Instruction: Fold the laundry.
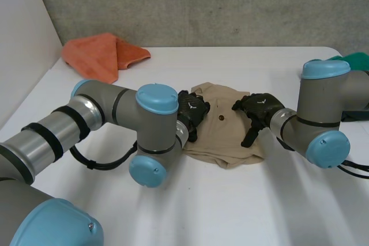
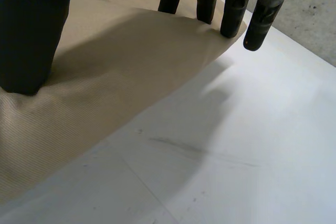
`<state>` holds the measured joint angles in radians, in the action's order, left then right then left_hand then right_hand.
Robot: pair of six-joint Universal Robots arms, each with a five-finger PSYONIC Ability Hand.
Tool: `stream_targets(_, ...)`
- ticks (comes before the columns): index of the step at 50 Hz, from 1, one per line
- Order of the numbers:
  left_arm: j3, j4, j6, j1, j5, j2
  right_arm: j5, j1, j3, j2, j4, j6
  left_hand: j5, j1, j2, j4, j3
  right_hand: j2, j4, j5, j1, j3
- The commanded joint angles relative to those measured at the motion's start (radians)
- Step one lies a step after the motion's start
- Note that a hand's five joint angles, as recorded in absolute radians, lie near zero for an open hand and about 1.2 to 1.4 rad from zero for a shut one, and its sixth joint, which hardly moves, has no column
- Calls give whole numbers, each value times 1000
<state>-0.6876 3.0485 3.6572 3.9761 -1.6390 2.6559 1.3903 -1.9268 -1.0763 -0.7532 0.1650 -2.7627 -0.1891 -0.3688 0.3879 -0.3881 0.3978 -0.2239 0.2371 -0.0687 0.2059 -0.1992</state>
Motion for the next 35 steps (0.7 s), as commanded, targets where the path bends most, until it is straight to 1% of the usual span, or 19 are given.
stream_targets(1, 3, 1, -2, 8, 21, 4, 3, 0, 6, 6, -1, 3, -44, -38, 19, -19, 9, 49, -63, 69, -31, 25)
stream_targets(4, -3, 1, -3, 12, 22, -2, 3, 0, 12, 6, 1, 2, -41, -36, 16, -16, 7, 49, -63, 69, -31, 25)
stream_targets(6, -12, 1, -11, 12, 18, -20, 4, 0, 12, -12, -2, -3, 0, 5, -24, 25, -34, 49, -63, 69, -31, 25)
stream_targets(9, -24, 1, -22, 12, 18, -62, 19, 0, 3, -72, -8, -12, 27, 32, -51, 51, -61, 49, -63, 69, -31, 25)
stream_targets(12, -81, 12, -81, 14, 19, -184, 27, -1, -40, -158, -38, -15, 30, 35, -54, 54, -64, 49, -63, 69, -31, 25)
stream_targets(13, -89, 15, -92, 15, 21, -201, 27, -1, -68, -193, -57, -15, 30, 35, -54, 54, -64, 49, -63, 69, -31, 25)
stream_targets(14, -111, 33, -129, 15, 21, -258, 27, -3, -85, -210, -68, -15, 33, 38, -57, 57, -67, 49, -63, 69, -31, 25)
stream_targets(15, -119, 38, -140, 14, 22, -276, 26, -3, -135, -250, -100, -15, 33, 38, -57, 57, -67, 49, -63, 69, -31, 25)
stream_targets(16, -139, 44, -166, 15, 25, -322, 26, -4, -146, -261, -108, -15, 47, 52, -71, 72, -81, 49, -63, 69, -31, 25)
stream_targets(17, -159, 46, -181, 15, 28, -358, 27, -8, -209, -300, -143, -14, 56, 61, -80, 81, -90, 49, -63, 69, -31, 25)
stream_targets(18, -174, 47, -187, 15, 30, -381, 27, -8, -227, -308, -151, -15, 56, 61, -80, 81, -90, 49, -63, 69, -31, 25)
stream_targets(21, -234, 47, -198, 12, 45, -447, 19, -41, -378, -370, -215, -15, 62, 67, -86, 86, -96, 49, -63, 69, -31, 25)
stream_targets(23, -289, 44, -201, 20, 85, -502, 18, -67, -460, -389, -275, -15, 65, 70, -89, 89, -99, 49, -63, 69, -31, 25)
stream_targets(27, -415, 41, -238, 51, 220, -620, 18, -96, -585, -394, -392, -11, 65, 70, -89, 89, -99, 49, -63, 69, -31, 25)
stream_targets(28, -432, 41, -246, 54, 243, -635, 18, -104, -624, -394, -441, -11, 65, 70, -89, 89, -99, 49, -63, 69, -31, 25)
stream_targets(29, -469, 41, -273, 60, 295, -669, 18, -109, -642, -391, -465, -11, 65, 70, -89, 89, -99, 49, -63, 69, -31, 25)
stream_targets(30, -484, 41, -285, 63, 315, -683, 18, -116, -651, -388, -482, -11, 65, 70, -89, 89, -99, 49, -63, 69, -31, 25)
stream_targets(31, -512, 41, -314, 70, 361, -710, 18, -130, -668, -373, -520, -9, 68, 73, -92, 92, -102, 49, -63, 69, -31, 25)
stream_targets(35, -559, 32, -370, 98, 431, -755, 32, -155, -668, -305, -593, 5, 77, 82, -101, 101, -111, 49, -63, 69, -31, 25)
